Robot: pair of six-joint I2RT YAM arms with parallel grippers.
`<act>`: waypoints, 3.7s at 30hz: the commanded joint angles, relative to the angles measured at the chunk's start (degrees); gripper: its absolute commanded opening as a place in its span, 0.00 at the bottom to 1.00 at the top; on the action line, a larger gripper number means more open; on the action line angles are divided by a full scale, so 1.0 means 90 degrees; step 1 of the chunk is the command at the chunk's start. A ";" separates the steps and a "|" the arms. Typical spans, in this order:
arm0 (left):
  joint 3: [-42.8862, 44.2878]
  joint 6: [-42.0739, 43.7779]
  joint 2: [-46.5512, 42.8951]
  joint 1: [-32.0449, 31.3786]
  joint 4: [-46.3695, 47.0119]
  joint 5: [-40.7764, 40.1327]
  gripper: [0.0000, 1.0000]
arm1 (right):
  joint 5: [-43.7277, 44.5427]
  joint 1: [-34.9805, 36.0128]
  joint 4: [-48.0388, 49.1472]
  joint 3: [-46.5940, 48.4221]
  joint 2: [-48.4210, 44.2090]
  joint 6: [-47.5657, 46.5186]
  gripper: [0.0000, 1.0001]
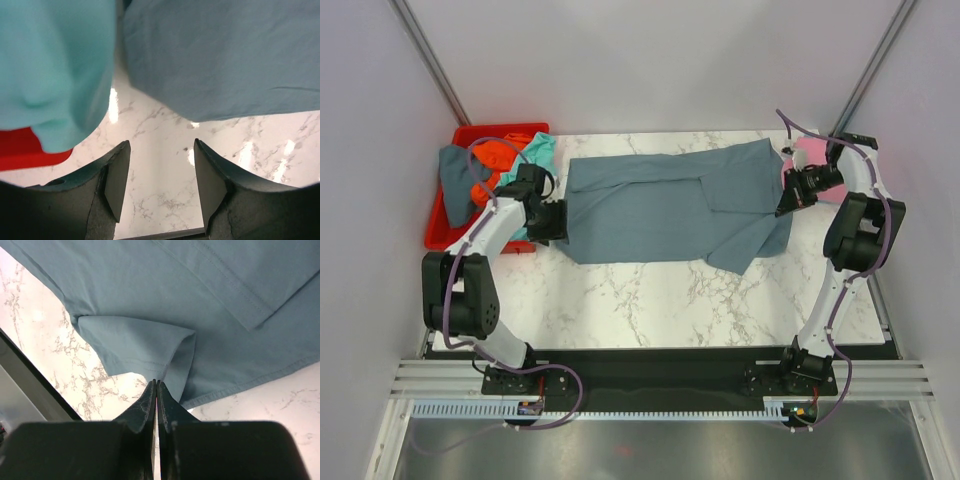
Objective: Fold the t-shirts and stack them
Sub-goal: Fold the tshirt
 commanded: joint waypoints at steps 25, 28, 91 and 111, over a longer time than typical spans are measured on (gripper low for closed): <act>0.0609 -0.0310 0.1362 0.0821 0.0122 0.1386 0.57 | -0.0271 0.0104 -0.0520 -0.0140 -0.0371 -0.0041 0.06; 0.0492 -0.0310 0.1169 0.0489 0.0045 0.1191 0.57 | -0.0340 0.0104 -0.0471 -0.0189 -0.0361 -0.0002 0.06; 0.0085 0.0295 -0.0239 -0.0196 -0.0200 0.0800 0.66 | -0.0711 0.0104 0.0349 -0.0521 -0.0381 0.0496 0.03; 0.0139 0.0295 0.0981 -0.0029 -0.0200 0.0800 0.66 | -0.0701 0.0104 0.0369 -0.0609 -0.0528 0.0457 0.00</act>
